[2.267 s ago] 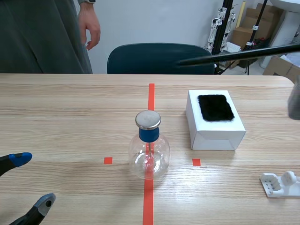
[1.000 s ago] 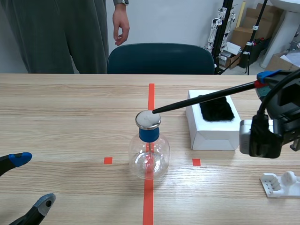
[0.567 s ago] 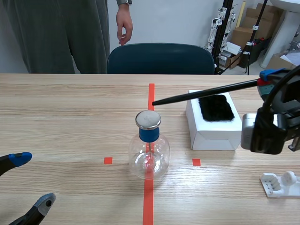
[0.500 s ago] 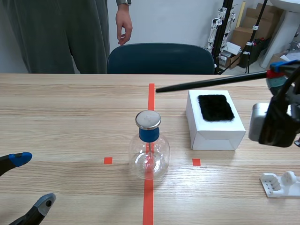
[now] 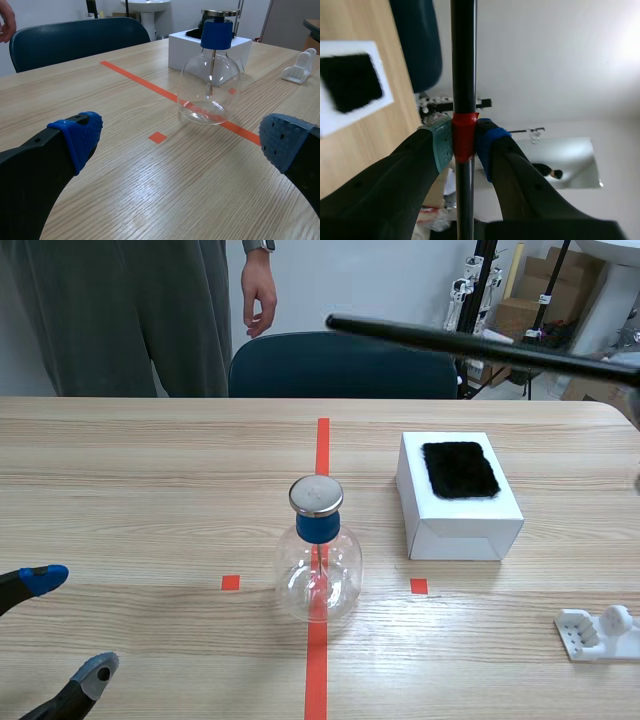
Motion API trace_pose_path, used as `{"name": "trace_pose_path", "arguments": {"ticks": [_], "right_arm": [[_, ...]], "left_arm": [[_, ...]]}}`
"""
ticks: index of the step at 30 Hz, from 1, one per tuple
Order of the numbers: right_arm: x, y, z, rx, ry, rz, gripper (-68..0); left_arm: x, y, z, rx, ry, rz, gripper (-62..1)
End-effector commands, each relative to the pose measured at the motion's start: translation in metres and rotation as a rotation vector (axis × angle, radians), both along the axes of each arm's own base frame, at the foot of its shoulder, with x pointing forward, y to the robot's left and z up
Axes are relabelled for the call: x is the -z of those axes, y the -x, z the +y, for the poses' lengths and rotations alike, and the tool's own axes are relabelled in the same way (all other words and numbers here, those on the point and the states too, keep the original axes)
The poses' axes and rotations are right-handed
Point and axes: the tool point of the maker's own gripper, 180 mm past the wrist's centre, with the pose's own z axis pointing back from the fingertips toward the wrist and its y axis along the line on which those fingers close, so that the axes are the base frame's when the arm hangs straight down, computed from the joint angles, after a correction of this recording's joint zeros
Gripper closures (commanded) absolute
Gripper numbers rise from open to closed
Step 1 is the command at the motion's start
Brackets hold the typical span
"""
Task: Do the electroscope experiment. move the rod toward and away from the electroscope
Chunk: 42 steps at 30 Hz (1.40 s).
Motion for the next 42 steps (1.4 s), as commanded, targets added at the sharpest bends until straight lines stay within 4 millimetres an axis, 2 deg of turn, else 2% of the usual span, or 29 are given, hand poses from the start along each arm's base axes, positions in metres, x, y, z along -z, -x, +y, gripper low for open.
{"name": "trace_pose_path", "arguments": {"ticks": [1,7,12,20,28,42], "right_arm": [[-0.001,0.007,0.009,-0.032,-0.016,0.009,-7.7],[-0.015,0.028,0.033,-0.089,-0.015,-0.01,-7.7],[-0.025,0.037,0.047,-0.129,0.028,-0.052,-7.7],[-0.023,0.046,0.059,-0.192,0.098,-0.083,-7.7],[-0.03,0.051,0.072,-0.226,0.116,-0.161,-7.7],[-0.022,0.056,0.085,-0.23,0.117,-0.143,-7.7]], "left_arm": [[-0.008,-0.003,0.001,0.0,0.017,-0.026,-62.3],[-0.008,-0.003,0.001,0.0,0.016,-0.025,-62.3],[-0.008,-0.003,0.001,0.0,0.016,-0.025,-62.3],[-0.008,-0.003,0.001,0.0,0.016,-0.025,-62.3],[-0.008,-0.003,0.001,0.0,0.016,-0.025,-62.3],[-0.008,-0.003,0.001,0.0,0.016,-0.025,-62.3]]}}
